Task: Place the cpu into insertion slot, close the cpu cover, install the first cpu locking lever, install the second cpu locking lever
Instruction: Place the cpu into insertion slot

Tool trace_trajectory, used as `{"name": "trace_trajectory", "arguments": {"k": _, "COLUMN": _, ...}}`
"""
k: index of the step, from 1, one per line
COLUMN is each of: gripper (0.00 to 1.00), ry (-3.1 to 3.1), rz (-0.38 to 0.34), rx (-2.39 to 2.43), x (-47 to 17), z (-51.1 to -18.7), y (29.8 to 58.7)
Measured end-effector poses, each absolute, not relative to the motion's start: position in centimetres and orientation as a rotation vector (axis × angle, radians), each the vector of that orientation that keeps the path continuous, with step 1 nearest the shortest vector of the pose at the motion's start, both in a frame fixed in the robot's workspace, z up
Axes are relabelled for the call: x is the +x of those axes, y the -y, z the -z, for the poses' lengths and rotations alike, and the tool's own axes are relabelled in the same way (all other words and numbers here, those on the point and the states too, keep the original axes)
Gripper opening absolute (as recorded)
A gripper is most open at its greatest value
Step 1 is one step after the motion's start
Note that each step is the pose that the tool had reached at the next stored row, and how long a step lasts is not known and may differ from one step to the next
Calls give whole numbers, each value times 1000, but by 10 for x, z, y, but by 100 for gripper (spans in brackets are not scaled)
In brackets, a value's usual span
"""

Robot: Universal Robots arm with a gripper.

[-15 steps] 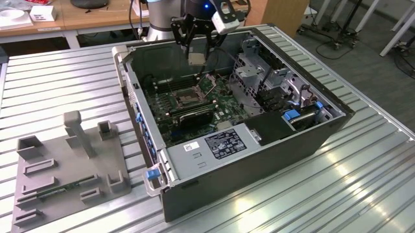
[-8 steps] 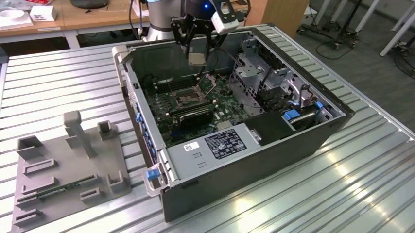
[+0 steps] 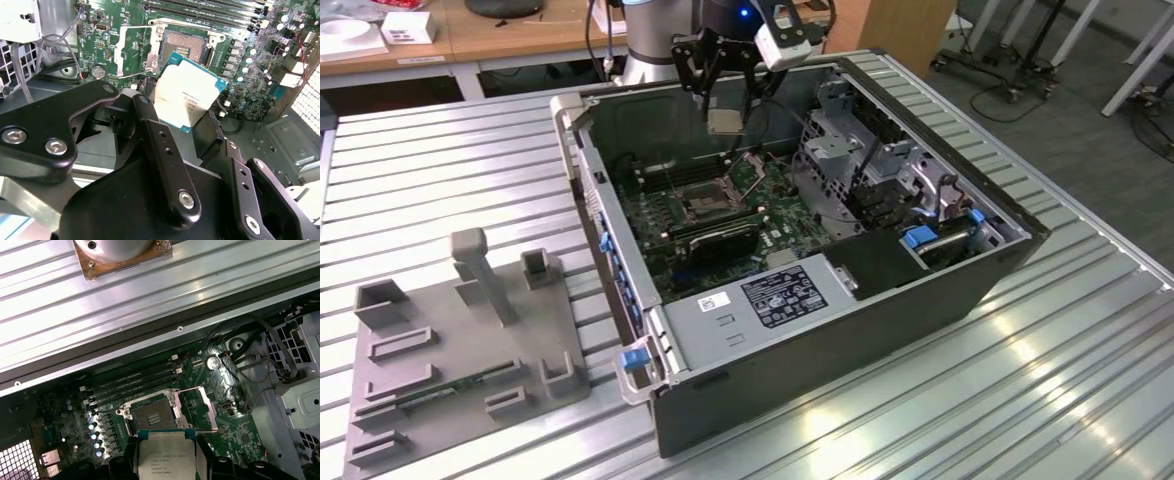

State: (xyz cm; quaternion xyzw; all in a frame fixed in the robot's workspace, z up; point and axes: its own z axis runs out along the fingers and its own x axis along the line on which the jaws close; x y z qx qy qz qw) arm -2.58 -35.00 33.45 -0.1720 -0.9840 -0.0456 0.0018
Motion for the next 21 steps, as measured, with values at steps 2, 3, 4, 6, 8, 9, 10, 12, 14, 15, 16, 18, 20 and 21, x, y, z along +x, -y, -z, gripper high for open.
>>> {"name": "trace_trajectory", "arguments": {"k": 2, "gripper": 54, "ry": 3088, "rz": 143, "rx": -540, "x": -26, "z": -334, "y": 350}}
{"name": "trace_trajectory", "arguments": {"k": 3, "gripper": 54, "ry": 3088, "rz": 143, "rx": -540, "x": -26, "z": -334, "y": 350}}
{"name": "trace_trajectory", "arguments": {"k": 4, "gripper": 54, "ry": 3088, "rz": 143, "rx": -540, "x": -26, "z": -334, "y": 350}}
{"name": "trace_trajectory", "arguments": {"k": 6, "gripper": 54, "ry": 3088, "rz": 143, "rx": -542, "x": -26, "z": -334, "y": 350}}
{"name": "trace_trajectory", "arguments": {"k": 8, "gripper": 54, "ry": 3086, "rz": 143, "rx": -550, "x": -26, "z": -334, "y": 350}}
{"name": "trace_trajectory", "arguments": {"k": 9, "gripper": 54, "ry": 3085, "rz": 143, "rx": -558, "x": -26, "z": -334, "y": 350}}
{"name": "trace_trajectory", "arguments": {"k": 10, "gripper": 54, "ry": 3083, "rz": 143, "rx": -569, "x": -26, "z": -334, "y": 350}}
{"name": "trace_trajectory", "arguments": {"k": 12, "gripper": 54, "ry": 3080, "rz": 143, "rx": -593, "x": -26, "z": -334, "y": 350}}
{"name": "trace_trajectory", "arguments": {"k": 14, "gripper": 54, "ry": 3075, "rz": 143, "rx": -622, "x": -26, "z": -334, "y": 350}}
{"name": "trace_trajectory", "arguments": {"k": 15, "gripper": 54, "ry": 3072, "rz": 143, "rx": -637, "x": -26, "z": -334, "y": 350}}
{"name": "trace_trajectory", "arguments": {"k": 16, "gripper": 54, "ry": 3070, "rz": 143, "rx": -650, "x": -26, "z": -334, "y": 350}}
{"name": "trace_trajectory", "arguments": {"k": 18, "gripper": 54, "ry": 3069, "rz": 143, "rx": -653, "x": -26, "z": -334, "y": 350}}
{"name": "trace_trajectory", "arguments": {"k": 20, "gripper": 54, "ry": 3068, "rz": 143, "rx": -662, "x": -26, "z": -334, "y": 350}}
{"name": "trace_trajectory", "arguments": {"k": 21, "gripper": 54, "ry": 3068, "rz": 143, "rx": -662, "x": -26, "z": -334, "y": 350}}
